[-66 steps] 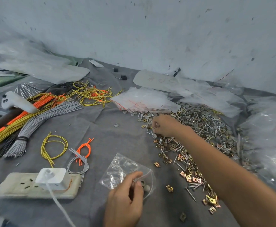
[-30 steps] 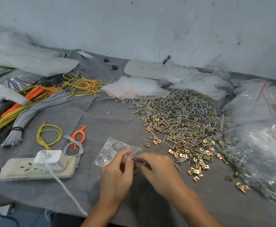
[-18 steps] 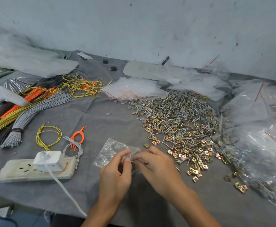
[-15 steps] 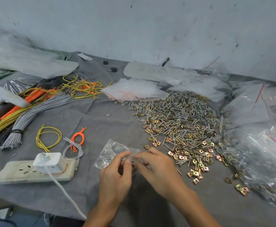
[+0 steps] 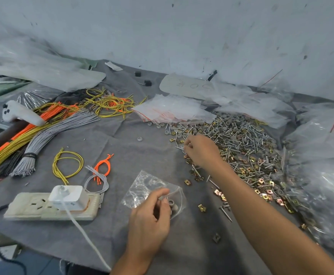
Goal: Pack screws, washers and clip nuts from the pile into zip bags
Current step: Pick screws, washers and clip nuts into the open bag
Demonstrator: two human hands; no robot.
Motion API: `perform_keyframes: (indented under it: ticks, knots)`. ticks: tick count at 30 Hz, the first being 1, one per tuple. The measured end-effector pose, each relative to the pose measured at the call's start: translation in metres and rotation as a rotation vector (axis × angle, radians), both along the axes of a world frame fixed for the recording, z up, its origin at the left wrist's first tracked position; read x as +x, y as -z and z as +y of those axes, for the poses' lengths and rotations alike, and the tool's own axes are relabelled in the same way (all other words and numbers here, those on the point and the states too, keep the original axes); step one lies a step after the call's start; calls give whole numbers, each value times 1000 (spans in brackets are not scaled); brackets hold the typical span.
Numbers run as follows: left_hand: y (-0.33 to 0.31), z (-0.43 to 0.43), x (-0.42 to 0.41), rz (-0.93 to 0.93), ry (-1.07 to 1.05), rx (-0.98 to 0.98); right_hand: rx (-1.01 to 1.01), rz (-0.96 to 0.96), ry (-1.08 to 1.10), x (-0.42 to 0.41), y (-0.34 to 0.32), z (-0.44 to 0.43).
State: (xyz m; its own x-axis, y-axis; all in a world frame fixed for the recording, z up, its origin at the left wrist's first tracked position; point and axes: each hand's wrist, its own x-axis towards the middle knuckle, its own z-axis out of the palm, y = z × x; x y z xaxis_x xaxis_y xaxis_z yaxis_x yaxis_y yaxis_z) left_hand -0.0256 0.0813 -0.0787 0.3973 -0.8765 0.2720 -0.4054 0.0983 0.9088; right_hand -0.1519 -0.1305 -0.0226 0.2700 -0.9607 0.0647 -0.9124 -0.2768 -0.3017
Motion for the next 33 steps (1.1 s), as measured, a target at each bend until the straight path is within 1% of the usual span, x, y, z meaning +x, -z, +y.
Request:
perform_keyframes:
  ticks: [7,11,13,16,21,23,25,27,29,33]
  knots:
    - [0,-1,1,1,8,5,-32,145,-36,5,5,-11]
    - [-1,0,1,-8,9,-5,50,122,-63,-2,4,-4]
    - [-2,0,0,-12,7,-1,33,22,-68,-8,2,6]
    - [-4,0,0,-19,-9,-8,1,-233,-79,-22,-5,37]
    - [-1,-2,0,-10,-19,5,12,-539,-95,-44,-2,118]
    - [0,-2,0,-25,-25,-3,26,-622,-125,-46,2,146]
    - [1,-2,0,-22,-22,-8,20,-610,-171,-42,8,164]
    - [2,-2,0,-21,-18,-2,-28,-536,-189,-35,15,171]
    - [2,-2,0,-25,-20,4,-80,-483,-173,-28,20,172]
    - [1,-2,0,-37,-27,7,-136,-460,-153,-17,24,168]
